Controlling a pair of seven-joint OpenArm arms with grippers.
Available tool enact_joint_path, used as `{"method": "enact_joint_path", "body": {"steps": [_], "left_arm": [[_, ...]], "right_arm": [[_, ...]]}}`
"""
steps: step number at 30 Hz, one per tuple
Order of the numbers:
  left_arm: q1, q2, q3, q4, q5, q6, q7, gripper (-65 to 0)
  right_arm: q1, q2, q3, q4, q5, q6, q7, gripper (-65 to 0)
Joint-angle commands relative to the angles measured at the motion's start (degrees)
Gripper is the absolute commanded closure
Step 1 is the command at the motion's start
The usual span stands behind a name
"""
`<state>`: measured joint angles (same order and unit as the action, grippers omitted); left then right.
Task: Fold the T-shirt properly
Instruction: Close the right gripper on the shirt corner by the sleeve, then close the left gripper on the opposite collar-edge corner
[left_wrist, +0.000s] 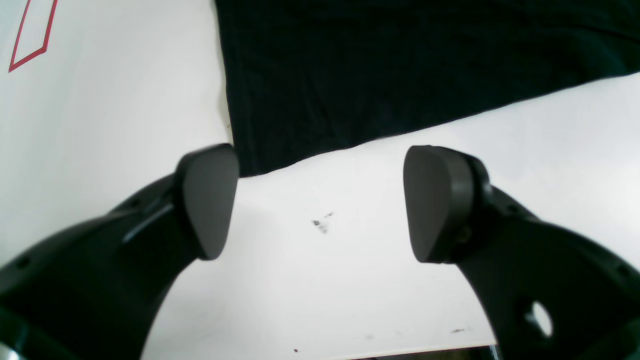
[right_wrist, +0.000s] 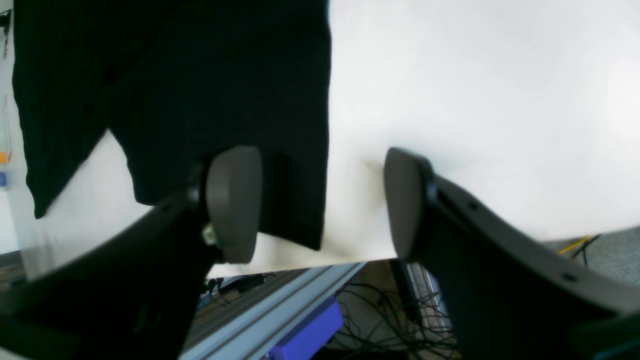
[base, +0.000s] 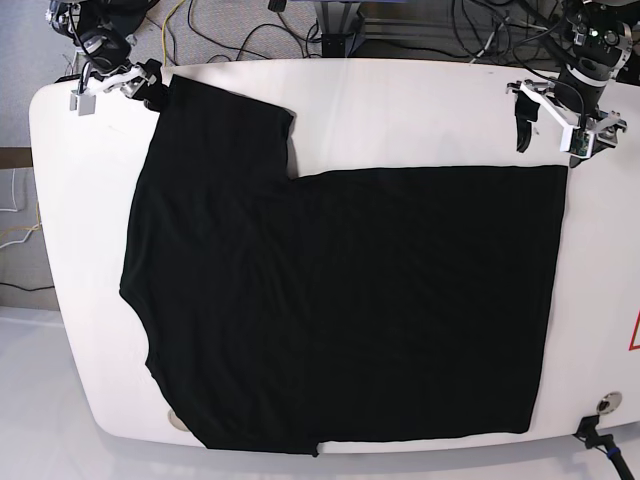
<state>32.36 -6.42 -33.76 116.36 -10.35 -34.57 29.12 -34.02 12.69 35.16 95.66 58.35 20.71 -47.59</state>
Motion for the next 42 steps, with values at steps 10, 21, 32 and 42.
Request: {"method": "enact_joint_path", "body": {"steps": [10,21,32,42], "left_arm": [[0.04,-0.57,-0.31,0.88,-0.77,0.15,-1.21,-49.1],[0.04,-0.57,-0.31,0.88,-0.77,0.15,-1.21,-49.1],[-0.05,-0.57,-0.31,0.79,-0.77,0.15,-1.21,-49.1],[-2.6,-0.49,-1.54,0.61,-1.12,0.06,1.95,-49.1]], "right_arm": [[-1.01,-0.51,-5.93,0.47,-0.11,-0.01,0.16,-34.8],[0.57,-0.51,-10.85,0.65,0.07,-0.27,0.43,-34.8],[1.1,-0.16,-10.5,0.65,-0.02,-0.27,0.43,-29.7],[1.45,0.02,-9.18,0.65,-0.02,-0.27,0.52,0.0]]}}
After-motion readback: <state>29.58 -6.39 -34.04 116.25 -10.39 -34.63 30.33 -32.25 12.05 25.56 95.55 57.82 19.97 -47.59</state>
